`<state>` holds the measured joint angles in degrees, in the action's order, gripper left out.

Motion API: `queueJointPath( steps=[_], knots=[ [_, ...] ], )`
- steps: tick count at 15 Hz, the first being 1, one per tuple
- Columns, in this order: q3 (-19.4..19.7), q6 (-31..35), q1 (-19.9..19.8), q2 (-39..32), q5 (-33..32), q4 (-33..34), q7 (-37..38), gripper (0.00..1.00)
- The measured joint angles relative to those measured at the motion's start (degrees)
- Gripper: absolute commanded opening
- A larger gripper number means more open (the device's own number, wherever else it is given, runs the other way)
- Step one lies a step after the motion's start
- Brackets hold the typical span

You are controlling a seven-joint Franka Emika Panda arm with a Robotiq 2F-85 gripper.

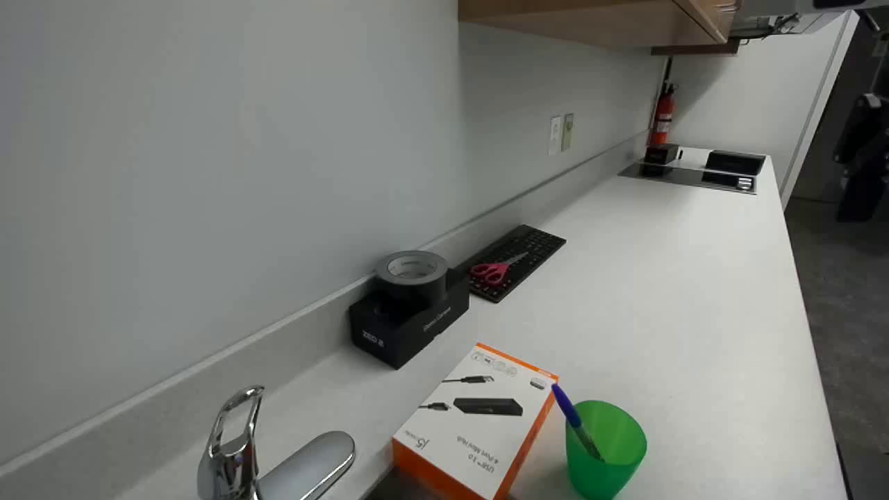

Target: Remove the marker from the cup and put it on the counter

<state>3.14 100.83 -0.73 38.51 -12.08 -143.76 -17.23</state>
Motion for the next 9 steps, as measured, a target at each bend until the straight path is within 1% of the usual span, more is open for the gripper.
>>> queueJointPath(
  steps=[6,7,9],
  knots=[
    [0.0,0.39,0.09,-0.39,0.1,0.02,0.39,1.0],
    [0.0,1.21,0.17,-0.86,0.29,0.09,1.0,1.0],
    [-0.14,5.38,0.26,-3.21,0.41,0.17,3.38,1.0]
  ],
)
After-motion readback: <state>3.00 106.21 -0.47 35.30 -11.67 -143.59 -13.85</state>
